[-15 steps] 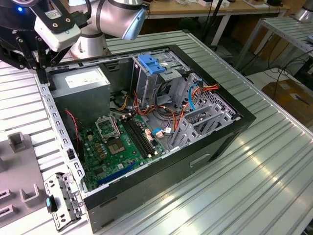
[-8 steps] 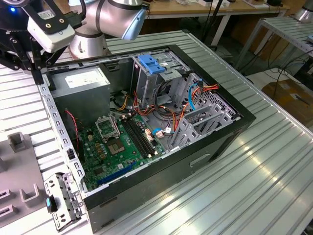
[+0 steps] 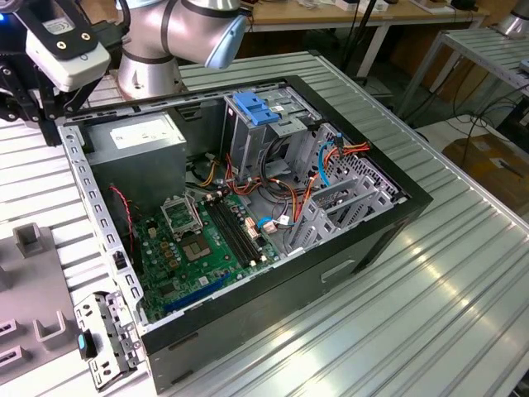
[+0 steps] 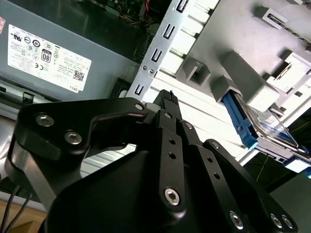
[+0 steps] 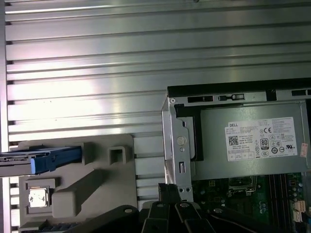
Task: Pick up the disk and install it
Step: 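Reach for the disk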
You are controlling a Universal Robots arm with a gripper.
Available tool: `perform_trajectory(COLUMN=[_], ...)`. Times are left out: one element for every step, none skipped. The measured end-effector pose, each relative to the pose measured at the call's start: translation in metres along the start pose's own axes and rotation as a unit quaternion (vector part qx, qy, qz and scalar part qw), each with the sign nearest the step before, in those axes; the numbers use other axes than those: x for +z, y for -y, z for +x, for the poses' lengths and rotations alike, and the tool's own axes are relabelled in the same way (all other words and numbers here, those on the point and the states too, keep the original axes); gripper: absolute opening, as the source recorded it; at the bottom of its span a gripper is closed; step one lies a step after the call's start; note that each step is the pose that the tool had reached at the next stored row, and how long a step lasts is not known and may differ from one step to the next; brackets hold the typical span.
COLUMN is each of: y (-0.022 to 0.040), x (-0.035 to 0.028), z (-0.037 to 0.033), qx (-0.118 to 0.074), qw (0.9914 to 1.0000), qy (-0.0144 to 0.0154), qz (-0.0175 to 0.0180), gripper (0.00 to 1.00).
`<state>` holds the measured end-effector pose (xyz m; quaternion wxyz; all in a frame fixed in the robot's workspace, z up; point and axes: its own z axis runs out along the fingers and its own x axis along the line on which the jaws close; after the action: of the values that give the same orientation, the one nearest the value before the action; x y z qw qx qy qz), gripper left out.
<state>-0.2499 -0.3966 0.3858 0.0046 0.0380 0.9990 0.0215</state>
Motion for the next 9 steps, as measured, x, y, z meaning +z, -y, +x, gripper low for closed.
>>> perform_trajectory(y=[0.0001, 0.0002, 0.0002, 0.0003, 0.0004, 0.0005, 0.0006, 0.0007, 0.0008], x=[0.0, 0.0, 0.0, 0.0, 0.0, 0.0, 0.0, 0.0001, 0.0001], z=[0.0011, 0.0023, 0.0033, 0.0044, 0.0056, 0.0067, 0.008, 0.0094, 0.0104], qx=[0.0, 0.0, 0.0, 0.0, 0.0, 0.0, 0.0, 0.0, 0.0], qw=[1.0, 1.0, 1.0, 1.0, 1.0, 1.0, 1.0, 1.0, 1.0], qy=[0.0, 0.0, 0.0, 0.0, 0.0, 0.0, 0.0, 0.0, 0.0], qz=[0.0, 0.0, 0.0, 0.0, 0.0, 0.0, 0.0, 0.0, 0.0], gripper=[0.11, 0.11, 0.11, 0.11, 0.11, 0.11, 0.11, 0.11, 0.11])
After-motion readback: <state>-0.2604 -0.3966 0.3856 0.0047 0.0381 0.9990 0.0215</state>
